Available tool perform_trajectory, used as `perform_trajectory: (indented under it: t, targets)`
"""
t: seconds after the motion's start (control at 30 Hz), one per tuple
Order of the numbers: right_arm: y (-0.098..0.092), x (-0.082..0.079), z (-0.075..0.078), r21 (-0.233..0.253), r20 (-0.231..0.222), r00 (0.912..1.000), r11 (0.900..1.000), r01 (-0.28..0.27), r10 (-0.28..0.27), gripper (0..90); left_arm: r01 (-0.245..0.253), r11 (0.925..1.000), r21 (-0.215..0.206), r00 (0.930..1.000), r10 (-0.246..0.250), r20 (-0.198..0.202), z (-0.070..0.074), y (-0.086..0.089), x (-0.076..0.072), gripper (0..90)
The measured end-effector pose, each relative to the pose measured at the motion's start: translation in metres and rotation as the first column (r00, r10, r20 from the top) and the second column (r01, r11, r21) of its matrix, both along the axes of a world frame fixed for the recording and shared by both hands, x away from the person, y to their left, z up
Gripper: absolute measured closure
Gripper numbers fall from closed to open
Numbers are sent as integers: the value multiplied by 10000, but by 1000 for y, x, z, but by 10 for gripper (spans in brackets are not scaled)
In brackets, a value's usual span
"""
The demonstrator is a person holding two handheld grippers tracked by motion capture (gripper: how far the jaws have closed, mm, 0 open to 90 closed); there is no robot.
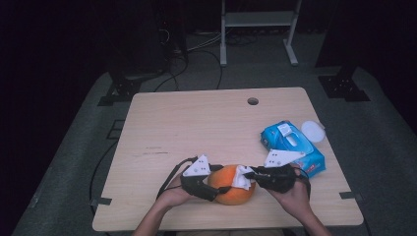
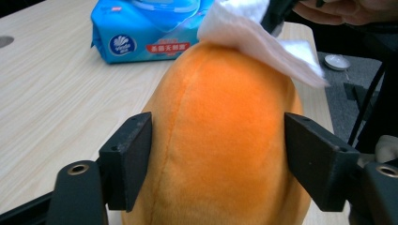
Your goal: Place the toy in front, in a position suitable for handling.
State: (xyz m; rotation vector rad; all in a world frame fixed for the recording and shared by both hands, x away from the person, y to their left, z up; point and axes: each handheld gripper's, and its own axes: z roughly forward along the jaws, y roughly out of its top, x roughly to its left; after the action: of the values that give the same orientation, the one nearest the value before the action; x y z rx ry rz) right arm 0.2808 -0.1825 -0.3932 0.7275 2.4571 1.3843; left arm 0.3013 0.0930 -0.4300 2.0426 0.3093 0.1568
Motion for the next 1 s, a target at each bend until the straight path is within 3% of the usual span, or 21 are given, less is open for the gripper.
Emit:
perform_trajectory:
  t: [0.1,0.2,0.37,0.4,0.7,0.8,0.83,0.9,1.0]
  targets:
    - [-11,5,-4,17,-225,9991,9993,363,-363,817,-155,9997,-185,9994,149,-313,-3,6,4,277]
    - [-15,5,-5,161,-395,9981,9987,479,-472,817,-221,9996,-175,9991,214,-359,-4,5,5,272]
    - [0,-3,0,254,-117,9999,9996,-98,101,817,-155,9998,-112,9995,152,-278,-4,5,4,267]
    - [7,-6,1,-10,67,9996,9996,-271,272,817,-122,9998,-155,9992,116,-384,-5,7,5,267]
    - [-13,6,-10,162,-561,9981,9995,253,-244,816,-386,9984,-406,9962,352,-793,-11,17,11,267]
    - [-9,2,-7,242,-503,9987,9997,99,-86,817,-464,9981,-409,9961,431,-771,-12,17,12,266]
    - [-2,-2,-5,282,-402,9987,9992,-295,306,817,-472,9980,-411,9959,439,-786,-12,17,12,266]
    - [5,-5,-5,71,-288,9982,9986,-516,518,816,-464,9983,-350,9960,436,-776,-12,18,12,266]
    - [1,-2,-6,124,-389,9983,9990,-420,424,817,-427,9982,-418,9963,394,-766,-12,19,11,268]
